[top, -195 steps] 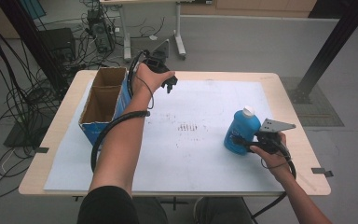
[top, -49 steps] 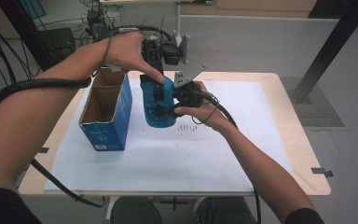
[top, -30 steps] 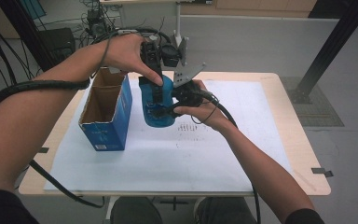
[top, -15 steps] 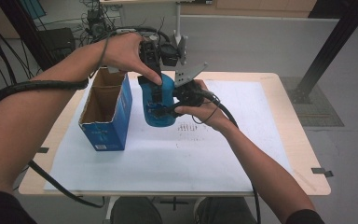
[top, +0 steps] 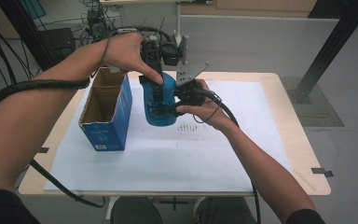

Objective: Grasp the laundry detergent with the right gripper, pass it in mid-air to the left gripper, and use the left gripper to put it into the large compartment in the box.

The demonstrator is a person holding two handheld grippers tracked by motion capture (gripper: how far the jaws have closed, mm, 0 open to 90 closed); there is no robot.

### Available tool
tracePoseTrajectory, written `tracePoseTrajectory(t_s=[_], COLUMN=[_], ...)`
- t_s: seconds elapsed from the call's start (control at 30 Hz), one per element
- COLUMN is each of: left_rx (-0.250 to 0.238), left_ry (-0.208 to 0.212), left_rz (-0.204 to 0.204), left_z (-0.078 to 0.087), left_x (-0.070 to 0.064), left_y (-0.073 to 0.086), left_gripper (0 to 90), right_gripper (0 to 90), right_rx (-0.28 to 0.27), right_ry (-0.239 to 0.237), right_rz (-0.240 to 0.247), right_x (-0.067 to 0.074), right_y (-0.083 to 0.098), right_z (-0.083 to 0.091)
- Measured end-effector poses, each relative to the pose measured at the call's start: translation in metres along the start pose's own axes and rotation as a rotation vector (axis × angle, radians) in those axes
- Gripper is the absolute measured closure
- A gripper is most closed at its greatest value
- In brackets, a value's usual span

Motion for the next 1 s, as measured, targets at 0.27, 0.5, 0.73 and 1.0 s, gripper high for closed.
tracePoseTrajectory(t_s=[0.27, 0.5, 0.73, 1.0], left_rx=[0.002, -0.004, -0.005, -0.003], left_ry=[-0.001, -0.006, -0.007, -0.011], left_rz=[-0.001, 0.005, 0.001, 0.002], left_z=[0.0018, 0.003, 0.0034, 0.0034], left_x=[-0.0005, 0.0014, 0.0012, 0.0024], left_y=[-0.0008, 0.0, -0.0015, -0.0003], left_gripper=[6.2, 6.4, 6.4, 6.4], right_gripper=[43.4, 43.4, 43.4, 43.3], right_rx=[0.0, -0.002, -0.004, -0.002], right_ry=[0.001, -0.001, -0.001, 0.001], right_rz=[0.0, 0.002, 0.002, -0.001], right_x=[0.0005, 0.001, 0.0005, -0.001], right_y=[-0.0002, -0.0008, -0.0012, -0.0007], right_z=[0.0008, 0.0012, 0.0022, 0.0038])
Point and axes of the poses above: each handheld gripper's, and its own axes: z roughly backward along the jaws, y roughly out of its underside, x roughly to its left, the point moved 9 cm from there along -z, roughly forward along the jaws, and after that the axes turned 11 degrees about -x, right-handed, at the moved point
